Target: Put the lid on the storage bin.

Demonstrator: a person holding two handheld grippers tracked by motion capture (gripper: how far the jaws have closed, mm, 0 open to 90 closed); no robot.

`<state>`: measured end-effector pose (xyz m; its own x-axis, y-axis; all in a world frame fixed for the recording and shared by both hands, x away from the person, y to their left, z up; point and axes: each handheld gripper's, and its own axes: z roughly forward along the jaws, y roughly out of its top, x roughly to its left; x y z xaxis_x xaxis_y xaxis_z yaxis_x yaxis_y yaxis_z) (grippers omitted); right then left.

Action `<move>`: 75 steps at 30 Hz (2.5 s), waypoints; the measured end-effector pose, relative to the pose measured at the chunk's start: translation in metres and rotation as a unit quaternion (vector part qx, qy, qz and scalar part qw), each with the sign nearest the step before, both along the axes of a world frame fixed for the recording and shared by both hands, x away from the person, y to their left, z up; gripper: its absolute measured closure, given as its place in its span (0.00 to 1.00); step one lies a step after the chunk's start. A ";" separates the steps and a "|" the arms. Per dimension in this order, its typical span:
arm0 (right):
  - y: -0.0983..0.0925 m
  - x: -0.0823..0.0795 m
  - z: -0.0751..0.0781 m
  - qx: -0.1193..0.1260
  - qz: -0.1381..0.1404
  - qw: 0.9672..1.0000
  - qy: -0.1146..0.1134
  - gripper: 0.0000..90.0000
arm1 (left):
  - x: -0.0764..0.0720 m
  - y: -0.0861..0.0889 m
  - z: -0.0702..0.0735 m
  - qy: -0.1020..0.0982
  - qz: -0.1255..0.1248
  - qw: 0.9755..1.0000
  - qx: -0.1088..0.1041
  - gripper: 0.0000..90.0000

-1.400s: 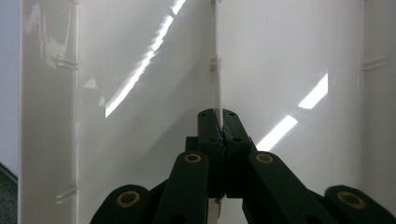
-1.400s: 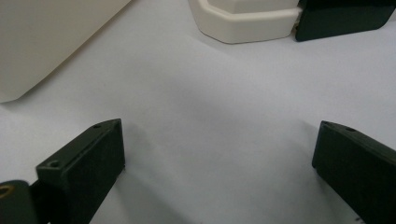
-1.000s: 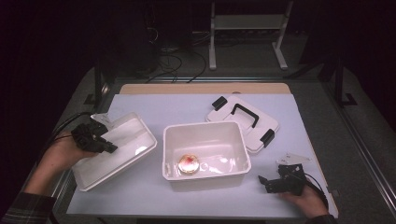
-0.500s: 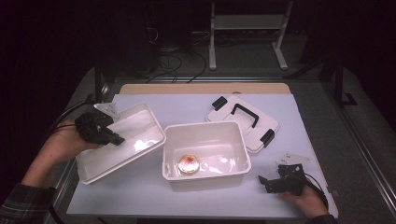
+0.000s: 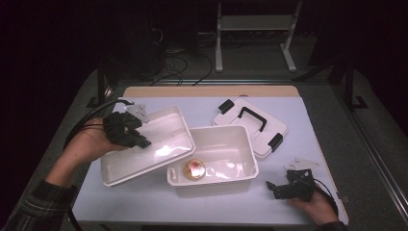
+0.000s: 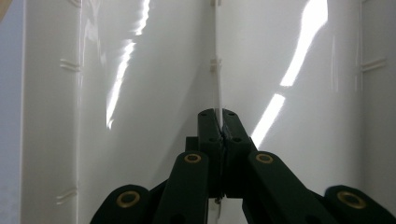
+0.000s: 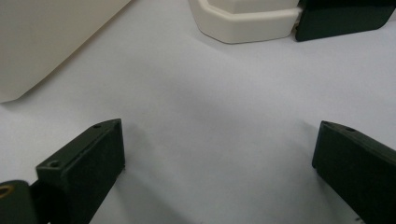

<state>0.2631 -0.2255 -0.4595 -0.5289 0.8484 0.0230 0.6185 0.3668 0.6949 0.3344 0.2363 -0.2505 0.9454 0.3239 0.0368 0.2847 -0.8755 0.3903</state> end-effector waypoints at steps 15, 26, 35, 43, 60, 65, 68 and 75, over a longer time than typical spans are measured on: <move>0.000 0.000 0.000 0.000 0.000 1.000 -0.001 0.02 | 0.010 -0.068 -0.005 0.001 -0.068 0.998 -0.010 0.99; 0.000 0.000 0.000 0.000 0.000 1.000 0.000 0.02 | 0.016 -0.106 -0.017 0.013 -0.100 0.995 -0.002 0.99; 0.000 0.000 0.000 0.001 0.000 1.000 0.000 0.02 | 0.020 -0.133 -0.026 0.020 -0.117 0.993 0.003 0.99; 0.000 0.000 0.000 0.002 0.000 1.000 0.000 0.02 | 0.023 -0.149 -0.032 0.022 -0.118 0.993 0.003 0.99; 0.000 0.000 0.000 0.001 0.000 1.000 0.000 0.02 | 0.023 -0.156 -0.055 0.030 -0.119 0.992 0.011 0.99; 0.000 0.000 0.000 0.001 0.000 1.000 0.000 0.02 | 0.023 -0.154 -0.057 0.032 -0.113 0.993 0.001 0.98; 0.000 0.000 0.000 0.001 -0.001 1.000 0.000 0.02 | 0.023 -0.154 -0.057 0.036 -0.114 0.993 0.000 0.96; 0.000 0.000 0.000 -0.001 0.000 1.000 0.000 0.02 | 0.021 -0.142 -0.051 0.027 -0.100 0.994 -0.021 0.66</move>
<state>0.2631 -0.2252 -0.4592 -0.5283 0.8488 0.0215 0.6192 0.3678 0.6938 0.3552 0.0939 -0.3017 0.9912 0.1297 -0.0262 0.1288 -0.8998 0.4169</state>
